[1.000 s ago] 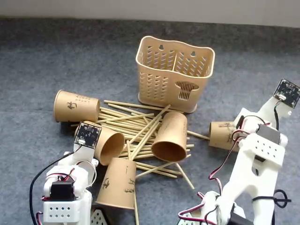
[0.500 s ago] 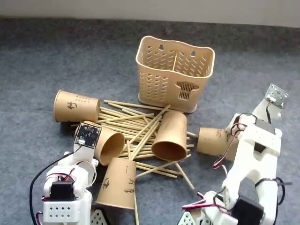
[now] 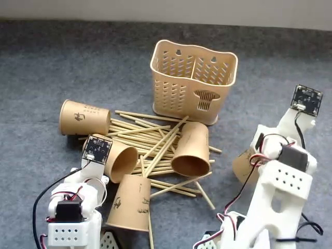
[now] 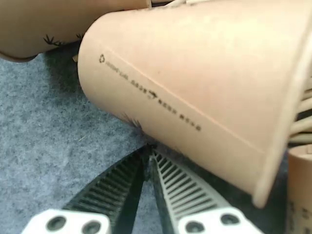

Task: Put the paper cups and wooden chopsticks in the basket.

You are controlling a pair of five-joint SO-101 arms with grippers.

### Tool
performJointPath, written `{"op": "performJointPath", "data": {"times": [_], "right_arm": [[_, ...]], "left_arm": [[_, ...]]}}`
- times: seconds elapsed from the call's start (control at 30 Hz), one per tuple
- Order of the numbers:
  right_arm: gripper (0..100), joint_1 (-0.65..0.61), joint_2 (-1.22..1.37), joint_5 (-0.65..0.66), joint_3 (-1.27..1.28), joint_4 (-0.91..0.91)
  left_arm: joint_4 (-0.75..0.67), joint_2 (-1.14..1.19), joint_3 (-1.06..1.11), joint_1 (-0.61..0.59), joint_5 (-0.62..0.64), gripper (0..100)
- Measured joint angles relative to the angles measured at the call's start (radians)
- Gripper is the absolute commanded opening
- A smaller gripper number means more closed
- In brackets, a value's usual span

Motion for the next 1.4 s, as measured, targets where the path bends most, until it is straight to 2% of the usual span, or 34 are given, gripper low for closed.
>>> {"op": "performJointPath", "data": {"times": [0.23, 0.5, 0.73, 1.17, 1.4], "right_arm": [[0.7, -0.038, -0.176, 0.089, 0.000, 0.020], [0.7, -0.071, -0.348, 0.103, 0.000, -0.017], [0.7, -0.172, -0.450, 0.103, 0.000, -0.212], [0.7, -0.319, -0.453, 0.103, 0.000, -0.651], [0.8, -0.328, -0.451, 0.103, 0.000, -0.799]], "left_arm": [[0.000, 0.000, 0.000, 0.000, 0.000, 1], [0.000, 0.000, 0.000, 0.000, 0.000, 1], [0.000, 0.000, 0.000, 0.000, 0.000, 1], [0.000, 0.000, 0.000, 0.000, 0.000, 1], [0.000, 0.000, 0.000, 0.000, 0.000, 1]]}}
